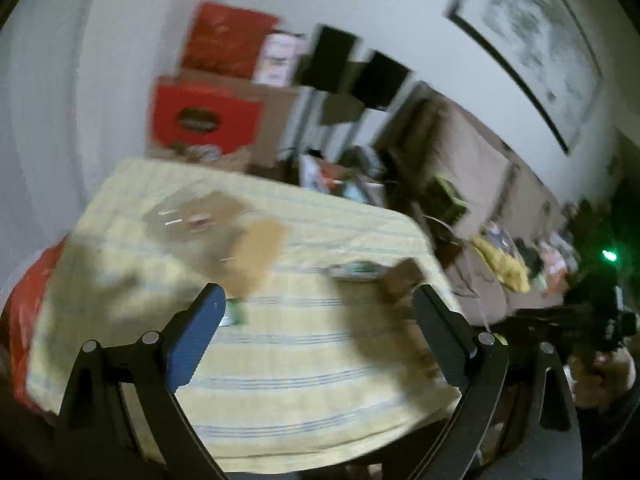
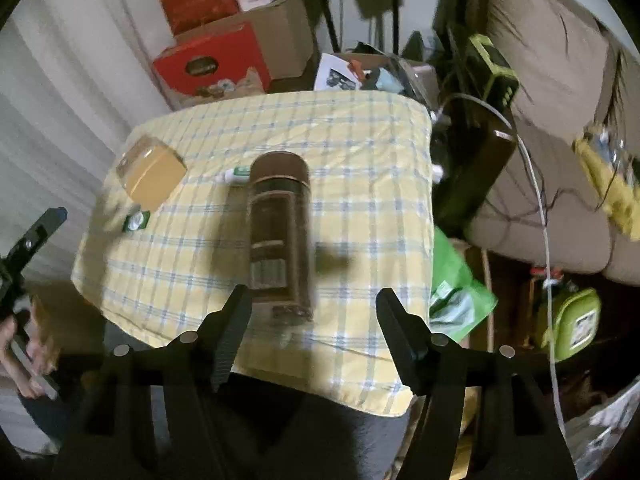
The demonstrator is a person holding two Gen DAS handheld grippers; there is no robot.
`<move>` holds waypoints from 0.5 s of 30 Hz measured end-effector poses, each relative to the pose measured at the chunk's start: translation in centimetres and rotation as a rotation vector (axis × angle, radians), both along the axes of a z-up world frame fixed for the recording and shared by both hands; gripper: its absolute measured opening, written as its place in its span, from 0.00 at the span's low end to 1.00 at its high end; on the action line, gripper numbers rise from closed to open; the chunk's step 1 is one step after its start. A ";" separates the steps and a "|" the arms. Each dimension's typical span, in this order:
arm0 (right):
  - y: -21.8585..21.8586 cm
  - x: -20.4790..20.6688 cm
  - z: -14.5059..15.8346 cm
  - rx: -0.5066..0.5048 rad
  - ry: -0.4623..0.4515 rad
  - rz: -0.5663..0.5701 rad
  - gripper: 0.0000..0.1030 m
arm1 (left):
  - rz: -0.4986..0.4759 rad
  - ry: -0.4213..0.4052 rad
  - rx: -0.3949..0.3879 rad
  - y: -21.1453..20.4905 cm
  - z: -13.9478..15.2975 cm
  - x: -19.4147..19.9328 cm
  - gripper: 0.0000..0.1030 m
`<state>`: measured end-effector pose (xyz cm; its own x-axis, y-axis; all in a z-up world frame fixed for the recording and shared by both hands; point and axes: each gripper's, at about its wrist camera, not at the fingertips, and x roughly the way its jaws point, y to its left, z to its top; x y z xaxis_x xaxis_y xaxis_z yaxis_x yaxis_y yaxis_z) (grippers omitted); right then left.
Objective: Organize objects
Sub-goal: 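Raise both grippers out of the box and turn toward the table, then reach the right gripper around the brown coffee jar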
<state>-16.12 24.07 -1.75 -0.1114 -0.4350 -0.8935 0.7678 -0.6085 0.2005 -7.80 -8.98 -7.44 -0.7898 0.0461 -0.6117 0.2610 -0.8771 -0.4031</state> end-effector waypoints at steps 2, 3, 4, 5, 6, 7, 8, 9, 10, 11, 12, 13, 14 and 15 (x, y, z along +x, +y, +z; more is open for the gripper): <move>-1.4 0.8 0.4 0.003 0.026 0.019 0.80 | 0.081 -0.023 0.007 -2.5 -1.0 1.1 0.91; -2.0 1.0 0.4 0.004 0.025 0.025 0.80 | 0.115 -0.029 0.017 -3.6 -1.5 1.6 0.91; -2.3 1.1 0.2 0.008 0.023 0.030 0.80 | 0.135 -0.031 0.029 -4.5 -2.0 1.9 0.91; -3.2 1.3 0.0 0.025 0.023 0.037 0.80 | 0.153 -0.030 0.048 -5.3 -2.6 2.3 0.91; -3.9 1.3 -0.3 0.041 0.026 0.041 0.80 | 0.162 -0.030 0.068 -6.1 -3.2 2.5 0.91; -4.4 1.3 -0.4 0.051 0.028 0.046 0.81 | 0.165 -0.032 0.085 -6.6 -3.7 2.6 0.91; -5.3 1.4 -0.9 0.073 0.028 0.056 0.82 | 0.168 -0.041 0.097 -7.0 -4.5 2.8 0.91; -5.8 1.4 -1.2 0.088 0.027 0.063 0.82 | 0.169 -0.050 0.098 -7.2 -4.9 2.6 0.91; -6.2 1.4 -1.6 0.105 0.026 0.071 0.82 | 0.166 -0.058 0.096 -7.4 -5.4 2.4 0.91; -7.0 1.4 -2.2 0.134 0.027 0.087 0.82 | 0.159 -0.063 0.100 -7.4 -5.8 2.3 0.91; -7.5 1.3 -2.7 0.152 0.028 0.098 0.82 | 0.146 -0.066 0.111 -7.4 -6.3 2.1 0.91; -8.0 1.2 -3.1 0.174 0.029 0.110 0.82 | 0.137 -0.069 0.121 -7.4 -6.7 1.9 0.91; -8.5 1.1 -3.7 0.199 0.027 0.123 0.82 | 0.130 -0.075 0.129 -7.3 -7.1 1.6 0.91; -9.1 0.8 -4.3 0.223 0.023 0.134 0.82 | 0.129 -0.079 0.131 -7.2 -7.3 1.4 0.91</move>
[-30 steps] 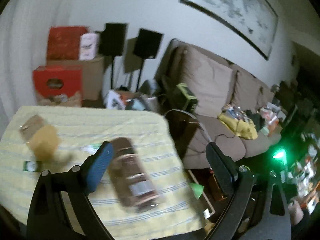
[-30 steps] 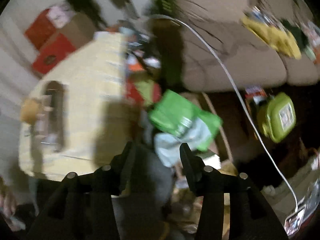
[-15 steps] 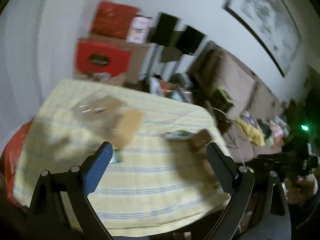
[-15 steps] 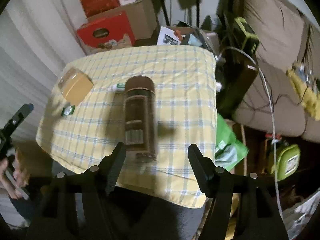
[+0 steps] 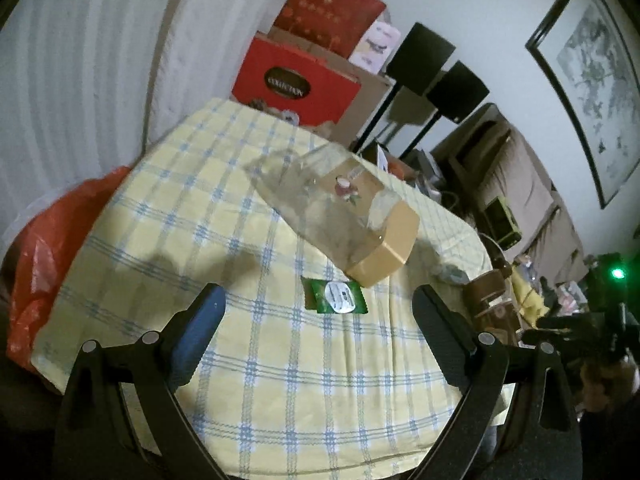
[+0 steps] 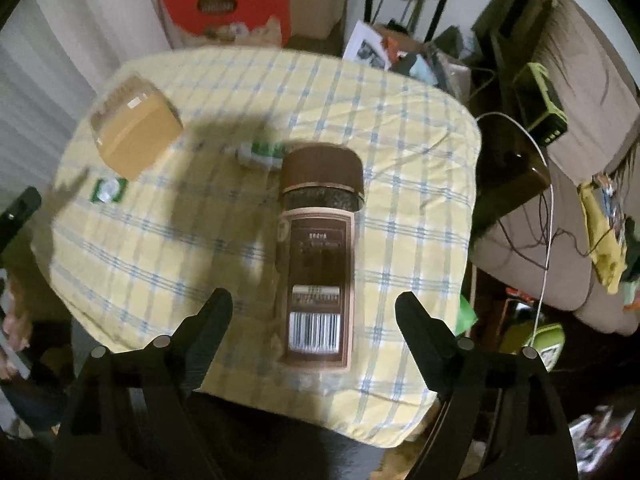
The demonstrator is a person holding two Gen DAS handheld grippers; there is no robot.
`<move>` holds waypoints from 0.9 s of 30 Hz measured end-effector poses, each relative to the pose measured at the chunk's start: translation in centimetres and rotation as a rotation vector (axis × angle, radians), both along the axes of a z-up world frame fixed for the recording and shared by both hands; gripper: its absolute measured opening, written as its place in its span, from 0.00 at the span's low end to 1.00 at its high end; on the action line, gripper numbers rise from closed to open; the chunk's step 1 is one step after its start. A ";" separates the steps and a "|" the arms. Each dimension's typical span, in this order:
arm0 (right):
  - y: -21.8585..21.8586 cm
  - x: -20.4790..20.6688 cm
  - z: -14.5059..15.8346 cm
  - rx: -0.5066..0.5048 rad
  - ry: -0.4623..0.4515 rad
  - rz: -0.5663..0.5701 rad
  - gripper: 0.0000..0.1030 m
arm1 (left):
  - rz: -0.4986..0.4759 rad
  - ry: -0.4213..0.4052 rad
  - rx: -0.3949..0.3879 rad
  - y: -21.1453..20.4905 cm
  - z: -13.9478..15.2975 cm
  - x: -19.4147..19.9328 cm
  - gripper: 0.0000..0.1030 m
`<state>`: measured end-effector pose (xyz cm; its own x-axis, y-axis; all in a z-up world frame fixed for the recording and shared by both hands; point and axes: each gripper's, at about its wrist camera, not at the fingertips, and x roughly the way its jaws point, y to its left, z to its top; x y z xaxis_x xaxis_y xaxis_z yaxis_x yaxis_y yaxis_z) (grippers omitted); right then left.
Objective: Organize objects
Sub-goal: 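Reach the right gripper around the brown coffee jar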
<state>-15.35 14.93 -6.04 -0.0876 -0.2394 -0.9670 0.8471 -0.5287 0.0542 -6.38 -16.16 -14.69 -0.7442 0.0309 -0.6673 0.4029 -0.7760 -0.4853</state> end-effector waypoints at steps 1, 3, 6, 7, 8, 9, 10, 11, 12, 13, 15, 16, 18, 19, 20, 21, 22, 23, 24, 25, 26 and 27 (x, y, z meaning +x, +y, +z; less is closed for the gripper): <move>-0.4 -0.3 -0.4 0.013 -0.006 0.004 0.82 | 0.003 -0.004 -0.001 0.0 -0.3 -0.1 0.91; -1.4 -0.9 -1.2 0.038 -0.033 0.016 0.82 | 0.009 -0.014 -0.003 -0.2 -0.4 -0.3 0.91; -2.2 -1.4 -2.8 0.093 -0.051 0.027 0.82 | 0.008 -0.025 -0.014 -0.1 -0.6 -0.5 0.91; -2.3 -1.5 -3.3 0.113 -0.041 0.025 0.81 | 0.011 -0.026 -0.020 0.0 -0.7 -0.5 0.91; -2.4 -1.6 -4.1 0.137 -0.037 0.023 0.80 | 0.016 -0.027 -0.029 0.0 -0.7 -0.5 0.91; -2.4 -1.7 -4.6 0.143 -0.051 0.023 0.80 | 0.021 -0.027 -0.035 0.0 -0.8 -0.5 0.91; -2.4 -1.8 -5.0 0.141 -0.066 0.025 0.80 | 0.020 -0.027 -0.037 0.0 -0.9 -0.6 0.91; -2.4 -1.9 -5.2 0.139 -0.076 0.026 0.80 | 0.015 -0.027 -0.036 0.1 -1.0 -0.8 0.91; -2.6 -2.0 -5.5 0.139 -0.081 0.027 0.80 | 0.009 -0.025 -0.031 0.2 -1.1 -1.0 0.91; -2.7 -2.1 -5.8 0.143 -0.081 0.022 0.80 | 0.004 -0.024 -0.025 0.2 -1.2 -1.1 0.91; -3.0 -2.4 -6.2 0.147 -0.085 0.018 0.80 | -0.004 -0.029 -0.018 0.3 -1.4 -1.3 0.91; -3.2 -2.5 -6.4 0.147 -0.087 0.016 0.76 | -0.005 -0.033 -0.020 0.3 -1.4 -1.4 0.91; -3.5 -2.6 -6.7 0.151 -0.074 0.014 0.64 | -0.001 -0.037 -0.023 0.3 -1.4 -1.4 0.91; -3.5 -2.7 -6.5 0.142 -0.059 0.008 0.64 | 0.002 -0.038 -0.024 0.2 -1.4 -1.3 0.91; -3.4 -2.6 -6.4 0.117 -0.041 0.002 0.64 | 0.008 -0.042 -0.025 0.1 -1.5 -1.3 0.91; -3.3 -2.4 -6.1 0.093 -0.017 0.006 0.64 | 0.017 -0.049 -0.028 0.0 -1.5 -1.2 0.91; -3.2 -2.2 -6.0 0.082 -0.008 0.011 0.64 | 0.024 -0.059 -0.033 -0.1 -1.6 -1.2 0.91; -3.0 -2.1 -5.9 0.074 -0.010 0.014 0.64 | 0.030 -0.067 -0.038 -0.2 -1.7 -1.2 0.91; -2.8 -2.1 -5.8 0.052 -0.021 0.012 0.63 | 0.033 -0.073 -0.041 -0.2 -1.8 -1.2 0.91; -2.6 -2.1 -5.6 0.034 -0.028 0.012 0.63 | 0.035 -0.076 -0.041 -0.2 -1.8 -1.2 0.91; -2.4 -2.1 -5.3 0.016 -0.033 0.015 0.63 | 0.034 -0.076 -0.037 -0.2 -1.8 -1.2 0.91; -2.3 -2.1 -5.1 0.007 -0.032 0.014 0.63 | 0.031 -0.073 -0.034 -0.2 -1.8 -1.2 0.91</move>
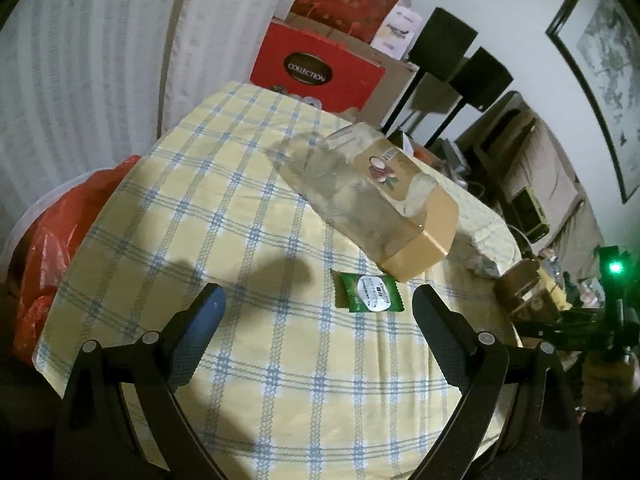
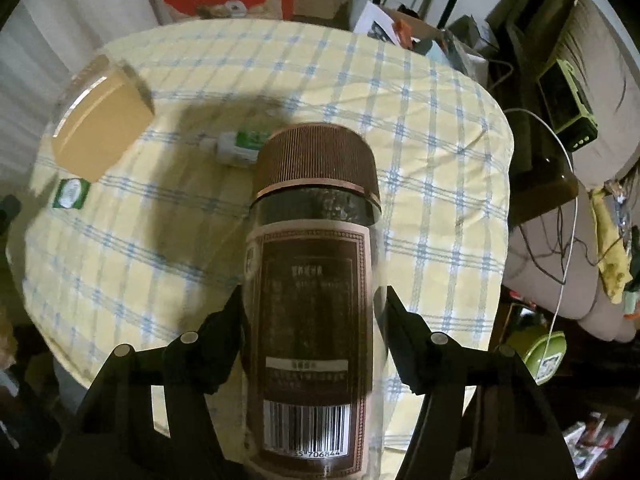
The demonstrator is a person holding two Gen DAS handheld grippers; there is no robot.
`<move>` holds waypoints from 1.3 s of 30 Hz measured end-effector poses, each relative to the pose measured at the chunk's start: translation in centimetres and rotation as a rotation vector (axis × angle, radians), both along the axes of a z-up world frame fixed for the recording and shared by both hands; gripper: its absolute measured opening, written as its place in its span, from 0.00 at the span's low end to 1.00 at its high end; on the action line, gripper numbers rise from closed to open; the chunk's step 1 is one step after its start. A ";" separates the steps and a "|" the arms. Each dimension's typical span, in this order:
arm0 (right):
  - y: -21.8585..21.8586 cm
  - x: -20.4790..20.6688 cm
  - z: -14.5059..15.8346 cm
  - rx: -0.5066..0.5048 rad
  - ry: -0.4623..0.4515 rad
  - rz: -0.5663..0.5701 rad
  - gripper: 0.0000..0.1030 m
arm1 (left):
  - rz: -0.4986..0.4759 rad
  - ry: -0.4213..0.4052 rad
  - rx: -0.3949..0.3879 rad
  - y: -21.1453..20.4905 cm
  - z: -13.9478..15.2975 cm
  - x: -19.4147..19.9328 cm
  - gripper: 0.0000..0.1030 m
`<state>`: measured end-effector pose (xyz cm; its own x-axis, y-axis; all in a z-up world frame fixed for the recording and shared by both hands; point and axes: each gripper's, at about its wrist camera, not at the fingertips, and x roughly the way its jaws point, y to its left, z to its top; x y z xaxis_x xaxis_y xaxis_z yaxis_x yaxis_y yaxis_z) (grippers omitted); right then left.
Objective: Organize objects
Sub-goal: 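Reach the right gripper around the brown coffee jar, then close the right gripper on the brown coffee jar and lift it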
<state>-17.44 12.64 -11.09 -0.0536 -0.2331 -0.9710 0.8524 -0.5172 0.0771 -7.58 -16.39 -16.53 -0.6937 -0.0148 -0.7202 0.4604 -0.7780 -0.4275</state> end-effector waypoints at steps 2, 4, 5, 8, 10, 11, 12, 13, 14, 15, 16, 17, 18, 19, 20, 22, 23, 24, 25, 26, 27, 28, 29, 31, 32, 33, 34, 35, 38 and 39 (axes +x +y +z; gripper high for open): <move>0.2 -0.1 0.7 -0.027 0.005 0.002 0.63 | -0.007 0.009 0.001 0.1 0.2 0.0 0.91; 0.5 0.1 1.6 -0.073 0.013 0.002 0.63 | -0.012 0.016 0.000 0.3 0.4 0.0 0.91; 0.4 0.1 2.1 -0.090 0.014 -0.004 0.63 | -0.016 0.021 0.000 0.4 0.5 -0.1 0.91; 0.4 1.1 3.0 -0.104 0.023 0.003 0.63 | -0.026 0.028 0.004 0.7 0.8 -0.2 0.91; 0.5 1.4 3.3 -0.116 0.022 0.004 0.63 | -0.027 0.030 0.000 0.8 0.9 -0.2 0.91; 0.6 1.5 3.5 -0.125 0.027 0.009 0.63 | -0.027 0.032 0.000 0.8 1.0 -0.1 0.91; 0.7 1.8 3.7 -0.132 0.030 0.015 0.63 | -0.026 0.033 0.000 0.8 1.0 -0.1 0.91; 1.0 2.2 3.8 -0.133 0.029 0.017 0.63 | -0.024 0.030 -0.001 0.8 1.1 -0.2 0.91; 1.3 2.3 3.5 -0.132 0.021 0.021 0.63 | -0.020 0.023 -0.006 0.8 1.1 -0.2 0.91; 1.5 2.3 3.2 -0.127 0.005 0.023 0.63 | -0.018 0.016 -0.011 0.8 1.0 -0.2 0.91; 1.7 2.4 2.9 -0.118 -0.009 0.026 0.63 | -0.015 0.011 -0.016 0.8 1.0 -0.2 0.91; 1.8 2.6 2.6 -0.113 -0.013 0.029 0.63 | -0.014 0.010 -0.015 0.8 1.0 -0.2 0.91; 1.9 2.7 2.3 -0.099 -0.010 0.033 0.63 | -0.017 0.011 -0.009 0.8 1.0 -0.2 0.91; 2.0 2.7 2.0 -0.093 -0.008 0.035 0.64 | -0.018 0.012 -0.005 0.8 1.0 -0.1 0.91; 2.0 2.7 1.8 -0.083 -0.009 0.039 0.64 | -0.020 0.014 -0.002 0.8 1.0 -0.2 0.91; 2.2 2.7 1.4 -0.073 -0.014 0.044 0.64 | -0.026 0.016 -0.006 0.9 1.1 -0.3 0.91; 2.2 2.8 1.3 -0.072 -0.015 0.049 0.64 | -0.029 0.016 -0.009 1.0 1.1 -0.4 0.91; 2.2 2.8 1.1 -0.068 -0.017 0.056 0.64 | -0.032 0.015 -0.010 1.1 1.1 -0.4 0.91; 2.2 2.8 1.0 -0.062 -0.019 0.061 0.64 | -0.035 0.012 -0.010 1.1 1.0 -0.5 0.91; 2.1 2.8 0.8 -0.052 -0.024 0.071 0.64 | -0.038 0.009 -0.010 1.2 1.0 -0.6 0.91; 1.9 3.0 0.4 -0.022 -0.030 0.089 0.64 | -0.040 0.007 -0.011 1.3 0.9 -0.7 0.91; 1.8 2.9 0.1 -0.004 -0.032 0.100 0.64 | -0.041 0.006 -0.012 1.3 0.9 -0.8 0.91; 1.6 3.1 -0.4 0.033 -0.029 0.125 0.64 | -0.043 0.006 -0.012 1.3 0.9 -0.8 0.91; 1.2 3.4 -0.8 0.073 -0.015 0.159 0.64 | -0.042 0.005 -0.011 1.3 0.8 -0.8 0.91; 0.9 3.6 -1.0 0.093 -0.005 0.174 0.64 | -0.037 0.003 -0.013 1.2 0.8 -0.8 0.91; 0.6 3.8 -1.1 0.103 0.007 0.186 0.64 | -0.031 -0.004 -0.015 1.1 0.7 -0.8 0.91; 0.3 4.0 -1.1 0.115 0.017 0.198 0.64 | -0.026 -0.011 -0.016 1.0 0.6 -0.9 0.91; 0.0 4.2 -1.2 0.129 0.027 0.214 0.64 | -0.022 -0.020 -0.018 1.0 0.4 -0.9 0.91; -0.8 4.6 -1.4 0.169 0.031 0.266 0.66 | -0.020 -0.039 -0.022 0.8 0.0 -1.1 0.91; -1.0 4.6 -1.6 0.179 0.027 0.282 0.66 | -0.019 -0.043 -0.022 0.8 -0.1 -1.1 0.91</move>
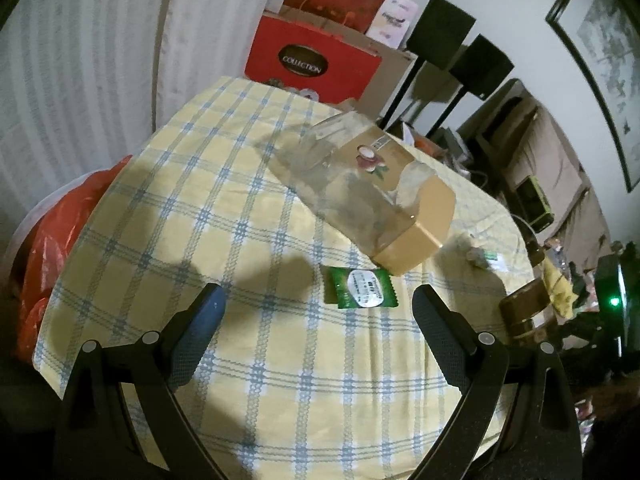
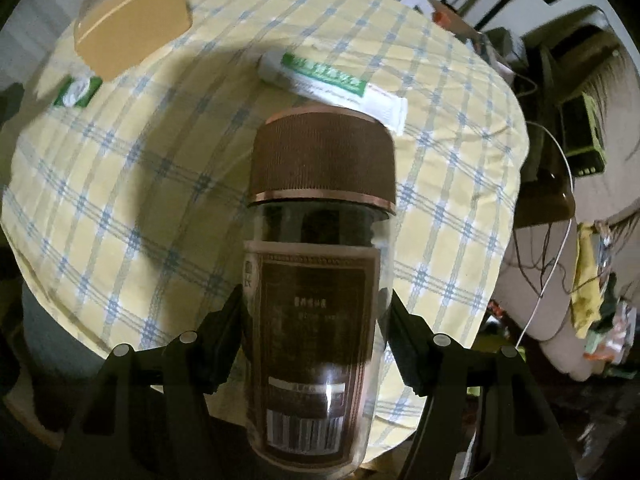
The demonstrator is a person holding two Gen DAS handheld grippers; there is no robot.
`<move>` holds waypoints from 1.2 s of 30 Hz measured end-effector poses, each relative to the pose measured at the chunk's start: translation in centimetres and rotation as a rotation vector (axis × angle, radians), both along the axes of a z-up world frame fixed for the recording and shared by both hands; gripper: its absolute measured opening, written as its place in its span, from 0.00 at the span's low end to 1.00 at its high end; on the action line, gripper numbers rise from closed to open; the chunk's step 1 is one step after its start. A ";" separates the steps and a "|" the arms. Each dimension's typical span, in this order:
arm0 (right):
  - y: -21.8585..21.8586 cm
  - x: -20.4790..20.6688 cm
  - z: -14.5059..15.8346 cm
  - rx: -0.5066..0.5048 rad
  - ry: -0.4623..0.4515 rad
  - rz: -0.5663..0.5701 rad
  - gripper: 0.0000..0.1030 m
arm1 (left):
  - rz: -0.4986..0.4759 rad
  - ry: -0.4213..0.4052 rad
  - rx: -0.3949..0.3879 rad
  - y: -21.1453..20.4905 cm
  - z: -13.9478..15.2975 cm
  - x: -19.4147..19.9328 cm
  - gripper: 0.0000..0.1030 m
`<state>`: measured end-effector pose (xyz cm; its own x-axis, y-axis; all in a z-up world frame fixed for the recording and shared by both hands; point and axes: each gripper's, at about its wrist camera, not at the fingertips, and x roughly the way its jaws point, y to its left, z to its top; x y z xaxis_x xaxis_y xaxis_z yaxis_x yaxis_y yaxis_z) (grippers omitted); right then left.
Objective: Organize objects
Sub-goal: 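Close the right gripper on the brown coffee jar and lift it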
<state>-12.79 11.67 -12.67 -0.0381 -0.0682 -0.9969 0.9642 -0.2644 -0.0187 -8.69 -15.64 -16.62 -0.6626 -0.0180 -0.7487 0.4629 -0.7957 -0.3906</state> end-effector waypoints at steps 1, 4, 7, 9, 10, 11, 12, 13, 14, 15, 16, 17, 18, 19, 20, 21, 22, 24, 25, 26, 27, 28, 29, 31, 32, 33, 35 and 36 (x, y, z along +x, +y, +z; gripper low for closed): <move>-0.1 0.0 -0.3 0.016 -0.003 0.010 0.65 | 0.000 -0.001 0.000 0.0 0.0 0.0 0.91; -0.6 -0.5 -1.0 0.075 -0.031 0.037 0.72 | -0.002 0.004 0.000 0.0 0.0 0.1 0.91; -1.2 -1.6 -1.6 0.121 -0.085 0.040 0.83 | -0.002 0.009 0.006 -0.1 -0.1 0.1 0.91; -1.5 -2.3 -2.2 0.156 -0.130 0.040 0.86 | -0.005 0.004 0.007 -0.2 -0.3 0.0 0.91; -1.7 -2.8 -2.6 0.172 -0.161 0.034 0.89 | -0.007 0.001 0.007 -0.2 -0.4 -0.1 0.91; -1.8 -3.2 -2.9 0.185 -0.187 0.028 0.92 | -0.006 -0.002 0.007 -0.2 -0.5 -0.2 0.91; -2.0 -3.7 -3.3 0.200 -0.218 0.016 0.93 | 0.002 0.001 0.006 -0.3 -0.5 -0.2 0.91; -2.0 -4.0 -3.6 0.211 -0.236 0.010 0.95 | 0.009 0.004 0.006 -0.3 -0.4 -0.1 0.91; -2.1 -4.1 -3.8 0.221 -0.251 0.013 0.96 | 0.022 0.012 0.011 -0.6 -0.4 0.1 0.91; -2.3 -4.1 -3.9 0.229 -0.252 0.028 0.96 | 0.028 0.018 0.016 -0.7 -0.4 0.1 0.91; -2.4 -4.0 -3.9 0.236 -0.252 0.036 0.96 | 0.032 0.023 0.021 -0.9 -0.3 0.2 0.91; -2.5 -3.9 -3.9 0.245 -0.251 0.042 0.96 | 0.038 0.027 0.023 -1.0 -0.3 0.3 0.91; -2.7 -3.8 -4.0 0.253 -0.252 0.052 0.97 | 0.043 0.028 0.022 -1.1 -0.4 0.4 0.91; -2.8 -3.8 -4.0 0.256 -0.255 0.060 0.99 | 0.048 0.026 0.022 -1.1 -0.4 0.4 0.91; -3.0 -3.7 -4.2 0.265 -0.258 0.071 1.00 | 0.052 0.024 0.023 -1.2 -0.5 0.4 0.91; -3.1 -3.7 -4.2 0.269 -0.257 0.073 1.00 | 0.053 0.022 0.025 -1.3 -0.6 0.3 0.91; -3.2 -3.7 -4.2 0.269 -0.258 0.070 0.97 | 0.053 0.018 0.027 -1.2 -0.7 0.2 0.91; -3.5 -3.2 -3.3 0.252 -0.249 0.104 0.82 | 0.049 0.013 0.028 -1.2 -0.8 0.2 0.91; -3.6 -2.9 -2.8 0.243 -0.244 0.123 0.68 | 0.048 0.013 0.027 -1.2 -0.8 0.1 0.91; -3.7 -2.6 -2.4 0.239 -0.243 0.136 0.65 | 0.050 0.014 0.026 -1.2 -0.7 0.1 0.91; -3.7 -2.2 -2.3 0.247 -0.235 0.144 0.65 | 0.053 0.015 0.027 -1.2 -0.7 0.2 0.91; -3.8 -2.0 -2.2 0.246 -0.233 0.151 0.65 | 0.055 0.015 0.030 -1.2 -0.7 0.2 0.91; -3.8 -1.8 -2.1 0.246 -0.230 0.159 0.65 | 0.058 0.017 0.035 -1.3 -0.7 0.2 0.91; -3.8 -1.6 -2.0 0.249 -0.226 0.163 0.64 | 0.064 0.017 0.042 -1.3 -0.7 0.3 0.91; -3.8 -1.5 -1.8 0.243 -0.216 0.159 0.64 | 0.067 0.017 0.045 -1.4 -0.7 0.4 0.91; -3.5 -1.1 -1.5 0.222 -0.201 0.164 0.64 | 0.069 0.018 0.044 -1.4 -0.6 0.4 0.91; -3.0 -0.8 -0.6 0.169 -0.197 0.162 0.64 | 0.076 0.015 0.039 -1.5 -0.6 0.5 0.91; -2.6 -0.7 0.2 0.120 -0.198 0.146 0.64 | 0.078 0.016 0.037 -1.6 -0.6 0.5 0.91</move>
<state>-13.52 9.04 -12.46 0.1602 0.0602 -0.9852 0.9799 -0.1300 0.1514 -8.18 -17.23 -17.21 -0.6720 -0.0422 -0.7394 0.5162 -0.7425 -0.4268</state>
